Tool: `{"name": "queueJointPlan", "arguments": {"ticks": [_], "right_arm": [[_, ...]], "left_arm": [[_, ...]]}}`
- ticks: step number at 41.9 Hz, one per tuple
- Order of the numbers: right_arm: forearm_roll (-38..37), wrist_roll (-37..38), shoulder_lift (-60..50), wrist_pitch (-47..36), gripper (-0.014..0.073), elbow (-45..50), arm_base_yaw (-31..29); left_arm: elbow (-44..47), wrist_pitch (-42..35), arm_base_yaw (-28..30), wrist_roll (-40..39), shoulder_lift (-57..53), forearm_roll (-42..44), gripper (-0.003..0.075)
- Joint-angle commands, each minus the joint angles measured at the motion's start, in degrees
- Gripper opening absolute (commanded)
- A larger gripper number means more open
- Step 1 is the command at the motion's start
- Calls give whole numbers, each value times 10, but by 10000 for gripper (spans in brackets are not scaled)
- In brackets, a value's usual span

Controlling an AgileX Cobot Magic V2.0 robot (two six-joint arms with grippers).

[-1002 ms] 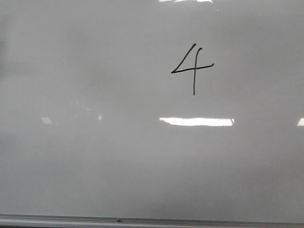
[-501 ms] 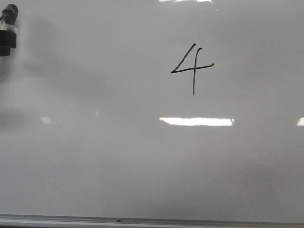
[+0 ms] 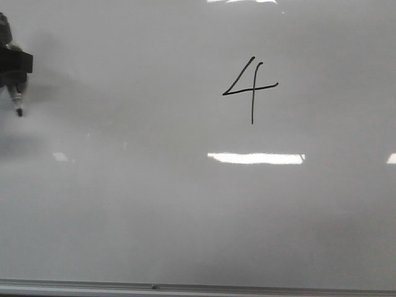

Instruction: Write number 4 on whiteboard

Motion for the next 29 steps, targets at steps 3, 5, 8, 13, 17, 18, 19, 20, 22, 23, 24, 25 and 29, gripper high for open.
{"name": "queueJointPlan", "arguments": {"ticks": [3, 5, 8, 13, 17, 18, 19, 20, 22, 23, 24, 25, 29], "right_arm": [[11, 2, -4, -28, 561, -18, -4], [11, 2, -4, -28, 561, -18, -4], [11, 2, -4, -28, 561, -18, -4], [11, 2, -4, -28, 561, -18, -4], [11, 8, -8, -28, 561, -18, -4], [11, 12, -8, -28, 561, -18, -4], [11, 16, -10, -28, 561, -18, -4], [11, 19, -10, -28, 561, -18, -4], [11, 25, -13, -28, 561, -18, -4], [11, 29, -14, -28, 561, -18, -4], [11, 32, -14, -28, 561, -18, -4], [10, 39, -17, -28, 561, -18, -4], [10, 64, -21, -28, 561, -19, -4]], "left_arm": [[-19, -21, 0, -5, -22, -5, 414], [-22, -2, 0, -5, -27, -5, 414], [-32, 40, 0, -5, -41, -4, 410], [-53, 112, 0, -4, -69, -4, 409], [-75, 184, 0, -1, -101, -2, 409], [-79, 201, 0, -1, -108, -2, 409], [-86, 219, 0, -1, -116, -2, 409], [-91, 239, -1, -1, -124, -2, 409], [-102, 286, -4, 2, -143, -1, 409], [-108, 304, -7, 3, -151, 1, 409], [-112, 327, -11, 4, -162, 7, 409], [-116, 345, -15, 7, -170, 11, 409], [-130, 409, -35, 35, -204, 15, 409]]}}
